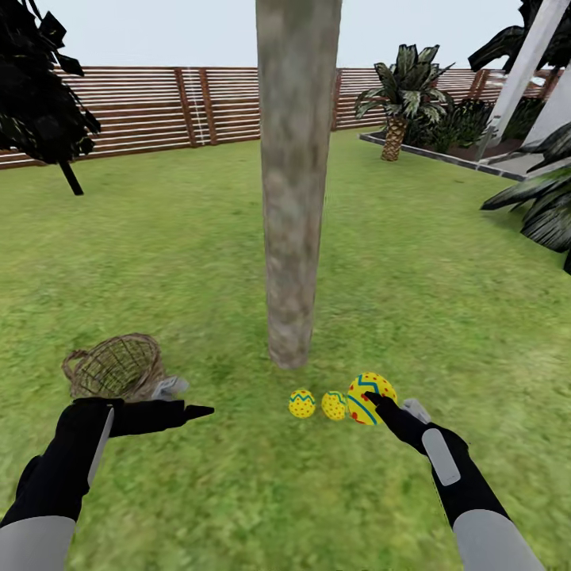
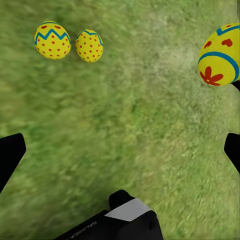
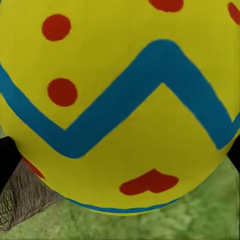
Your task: Take the three Easter eggs out of the wicker basket on the lawn in the garden, then place them on the lawn next to a single tree (choose any tree) so that all three eggs are next to the same tree and none are left in the basket.
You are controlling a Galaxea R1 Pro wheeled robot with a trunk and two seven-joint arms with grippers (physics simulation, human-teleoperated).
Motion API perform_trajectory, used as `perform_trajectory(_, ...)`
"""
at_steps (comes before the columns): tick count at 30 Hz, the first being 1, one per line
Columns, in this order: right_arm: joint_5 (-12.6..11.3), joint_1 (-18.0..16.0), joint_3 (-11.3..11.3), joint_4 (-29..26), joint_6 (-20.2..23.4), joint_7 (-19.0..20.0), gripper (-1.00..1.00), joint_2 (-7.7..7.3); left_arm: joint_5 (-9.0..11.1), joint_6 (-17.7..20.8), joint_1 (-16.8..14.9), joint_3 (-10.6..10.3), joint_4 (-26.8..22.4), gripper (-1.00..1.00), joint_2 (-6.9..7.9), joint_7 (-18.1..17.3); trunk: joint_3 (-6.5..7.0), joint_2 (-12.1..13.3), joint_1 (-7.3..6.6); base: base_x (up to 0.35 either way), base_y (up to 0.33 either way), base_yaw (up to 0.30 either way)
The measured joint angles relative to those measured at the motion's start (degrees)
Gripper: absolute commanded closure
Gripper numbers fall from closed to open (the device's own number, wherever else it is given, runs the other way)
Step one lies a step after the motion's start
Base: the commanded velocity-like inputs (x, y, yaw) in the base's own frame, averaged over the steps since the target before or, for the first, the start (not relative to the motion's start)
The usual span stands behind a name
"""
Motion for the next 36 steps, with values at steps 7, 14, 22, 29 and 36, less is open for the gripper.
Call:
perform_trajectory(7, 0.3, 0.0, 0.2, 0.0, 0.0, 0.0, 1.00, 0.07, -0.2, 0.0, 0.0, 0.0, 0.0, -1.00, 0.00, 0.0, 0.19, 0.0, 0.01, -0.137, -0.255, -0.256)
perform_trajectory(14, 0.4, 0.0, 0.4, -0.1, 0.1, 0.0, 1.00, 0.09, -0.3, 0.0, 0.0, 0.0, 0.1, -1.00, 0.00, 0.1, 0.28, 0.0, -0.01, 0.031, -0.250, -0.088)
perform_trajectory(22, 0.3, 0.0, 0.4, 0.0, 0.1, -0.1, 1.00, 0.09, -0.4, 0.0, 0.0, 0.1, 0.1, -1.00, 0.00, 0.3, 0.28, 0.0, 0.00, 0.073, -0.011, -0.001)
perform_trajectory(29, 0.4, 0.0, 0.4, 0.0, 0.1, 0.0, 1.00, 0.14, -0.6, 0.0, 0.0, 0.1, 0.1, -1.00, 0.00, 0.6, -0.97, -2.8, 1.53, 0.000, 0.000, 0.000)
perform_trajectory(36, 0.6, 0.0, 0.5, 0.0, 0.0, -0.1, 1.00, 0.17, -0.7, 0.0, 0.0, 0.2, 0.3, -1.00, 0.00, 4.0, -2.23, -5.6, 3.07, 0.000, 0.000, 0.002)
